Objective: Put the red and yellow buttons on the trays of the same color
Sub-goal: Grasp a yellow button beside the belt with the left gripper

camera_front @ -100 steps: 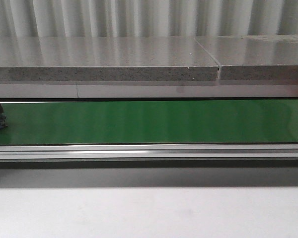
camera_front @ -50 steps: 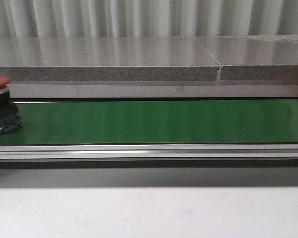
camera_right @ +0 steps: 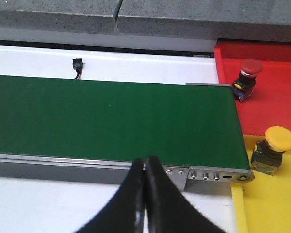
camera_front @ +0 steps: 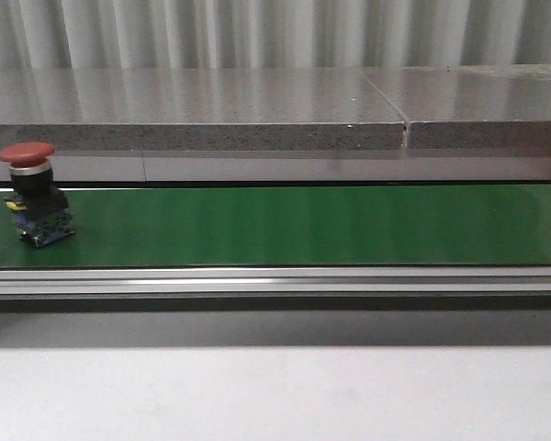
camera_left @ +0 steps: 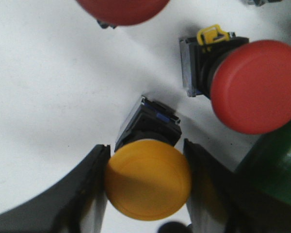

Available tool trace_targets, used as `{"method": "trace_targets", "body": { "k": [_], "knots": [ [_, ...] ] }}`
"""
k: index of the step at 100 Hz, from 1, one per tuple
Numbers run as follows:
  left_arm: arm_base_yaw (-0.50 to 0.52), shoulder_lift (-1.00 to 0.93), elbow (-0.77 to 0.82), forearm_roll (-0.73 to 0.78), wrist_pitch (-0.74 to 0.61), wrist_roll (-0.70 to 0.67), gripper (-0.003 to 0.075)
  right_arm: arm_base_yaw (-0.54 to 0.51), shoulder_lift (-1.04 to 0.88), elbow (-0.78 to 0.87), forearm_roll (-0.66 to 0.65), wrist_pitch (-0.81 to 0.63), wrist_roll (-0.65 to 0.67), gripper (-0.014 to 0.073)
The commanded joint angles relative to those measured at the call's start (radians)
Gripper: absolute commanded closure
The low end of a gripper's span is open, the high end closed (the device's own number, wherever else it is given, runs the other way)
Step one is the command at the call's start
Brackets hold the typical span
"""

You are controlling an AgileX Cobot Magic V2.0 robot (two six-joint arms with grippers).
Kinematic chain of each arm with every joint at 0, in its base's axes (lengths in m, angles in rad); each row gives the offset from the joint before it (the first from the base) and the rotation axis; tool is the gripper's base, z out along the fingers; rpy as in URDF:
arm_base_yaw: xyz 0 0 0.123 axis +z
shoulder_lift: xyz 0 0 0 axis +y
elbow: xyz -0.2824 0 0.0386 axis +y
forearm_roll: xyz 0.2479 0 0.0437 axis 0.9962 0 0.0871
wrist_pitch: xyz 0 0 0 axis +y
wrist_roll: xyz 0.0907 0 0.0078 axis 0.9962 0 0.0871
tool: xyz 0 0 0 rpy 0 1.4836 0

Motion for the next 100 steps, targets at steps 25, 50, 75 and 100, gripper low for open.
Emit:
{"method": "trace_targets", "body": {
  "k": [25, 50, 75, 100],
  "knots": [
    [0.0, -0.236, -0.026, 0.007, 0.007, 0.01, 0.048, 0.004, 0.008, -0.025, 0.011, -0.075, -0.008, 0.0695],
    [-0.025, -0.392, -0.026, 0.011, 0.033, 0.015, 0.048, 0.004, 0.008, -0.025, 0.011, -0.075, -0.008, 0.0695],
    [-0.164, -0.378, -0.028, 0.013, 0.029, 0.015, 0.048, 0.004, 0.008, -0.025, 0.011, -0.075, -0.008, 0.0695],
    [-0.249, -0.321, -0.028, 0.036, -0.009, 0.015, 0.048, 0.004, 0.008, -0.025, 0.011, -0.075, -0.008, 0.0695]
  ]
}}
